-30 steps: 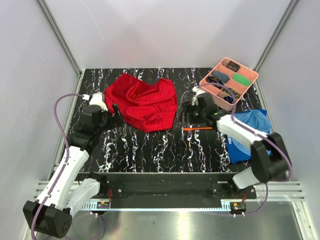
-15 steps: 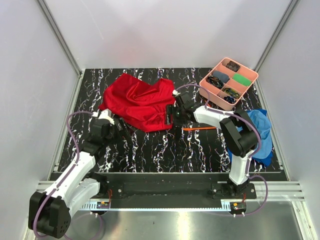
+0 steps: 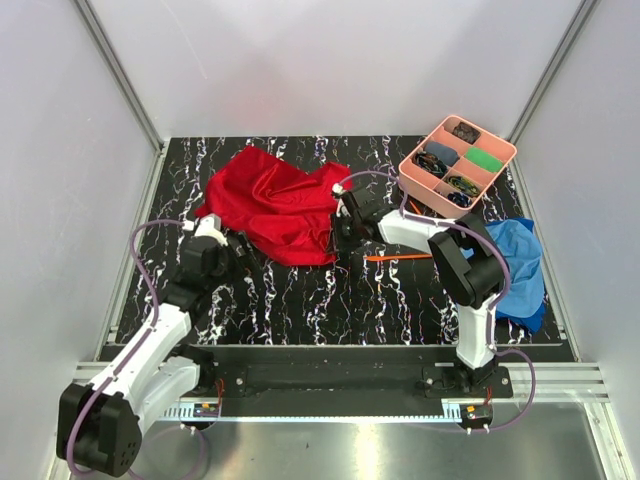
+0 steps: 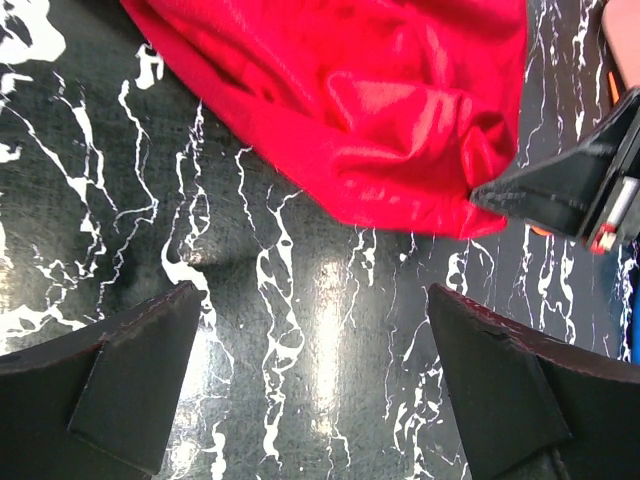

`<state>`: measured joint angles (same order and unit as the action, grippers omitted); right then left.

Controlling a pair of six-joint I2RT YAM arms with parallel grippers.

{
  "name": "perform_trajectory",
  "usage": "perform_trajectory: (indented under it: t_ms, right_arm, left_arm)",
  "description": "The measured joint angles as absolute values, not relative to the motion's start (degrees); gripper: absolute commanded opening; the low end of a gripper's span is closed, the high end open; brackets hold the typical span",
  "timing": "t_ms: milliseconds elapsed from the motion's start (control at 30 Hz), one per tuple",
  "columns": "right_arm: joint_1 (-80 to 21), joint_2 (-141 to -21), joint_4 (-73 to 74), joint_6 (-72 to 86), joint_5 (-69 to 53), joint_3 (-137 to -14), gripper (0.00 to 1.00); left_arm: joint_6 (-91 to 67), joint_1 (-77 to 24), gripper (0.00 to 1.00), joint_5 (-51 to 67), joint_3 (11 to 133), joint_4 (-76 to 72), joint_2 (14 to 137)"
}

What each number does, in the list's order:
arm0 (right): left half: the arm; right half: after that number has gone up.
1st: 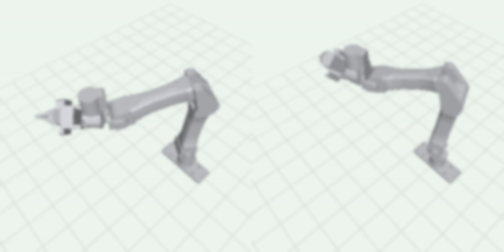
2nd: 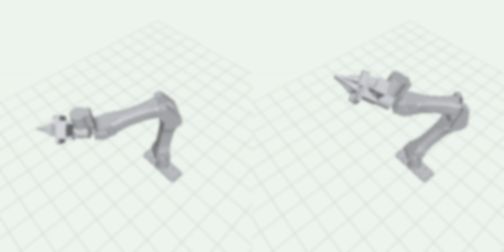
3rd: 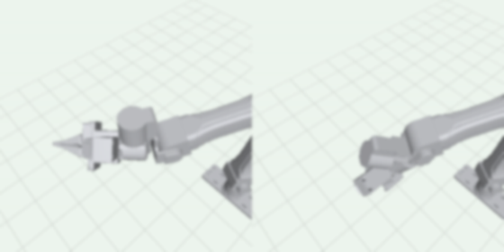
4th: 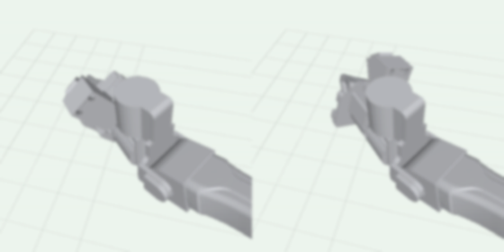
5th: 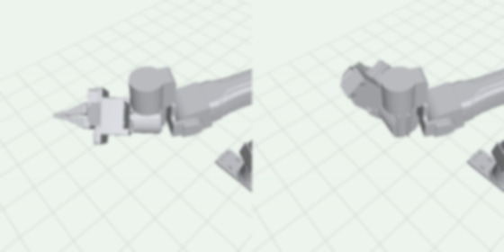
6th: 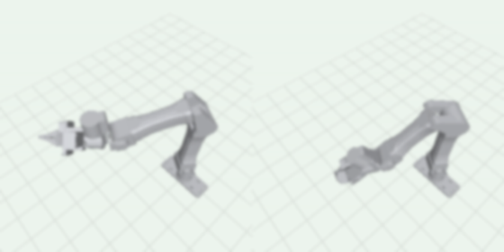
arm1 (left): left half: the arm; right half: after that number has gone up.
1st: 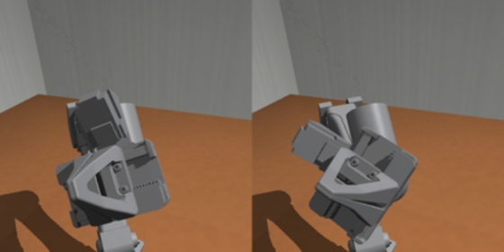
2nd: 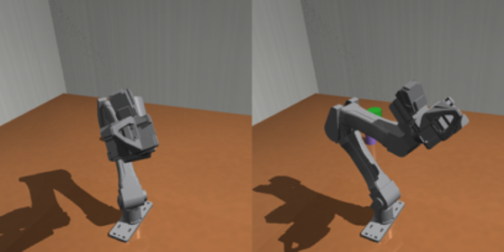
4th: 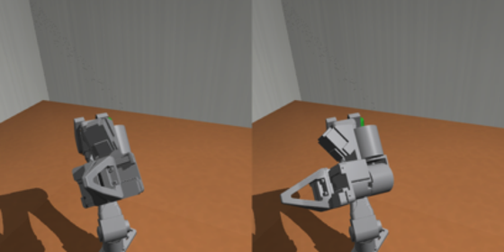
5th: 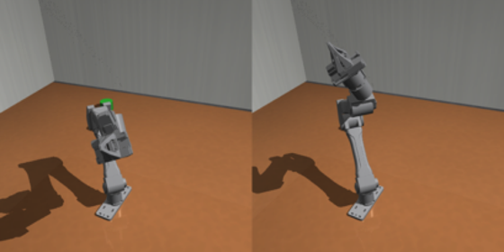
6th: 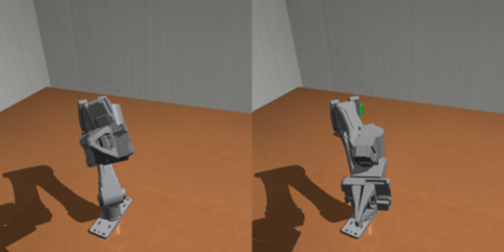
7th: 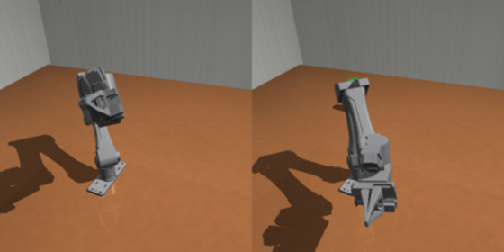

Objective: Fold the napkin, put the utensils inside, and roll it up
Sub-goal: Flatten out the napkin at the center of the board.

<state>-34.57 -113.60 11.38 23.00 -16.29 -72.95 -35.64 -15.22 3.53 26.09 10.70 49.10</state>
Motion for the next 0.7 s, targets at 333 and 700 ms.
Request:
perform_trajectory:
  t_ms: [333,700]
  right_arm:
    - [-40.45,-94.26,19.29,23.90,-19.94,-77.56,0.00]
    - [-26.81,-104.42,18.76,20.21,-16.91,-95.61,0.66]
  left_arm:
    - [-34.46,-15.11,0.99,-4.12,27.62,13.08,42.81]
    - [-34.20,-15.07,0.99,-6.92,27.59,13.69,47.55]
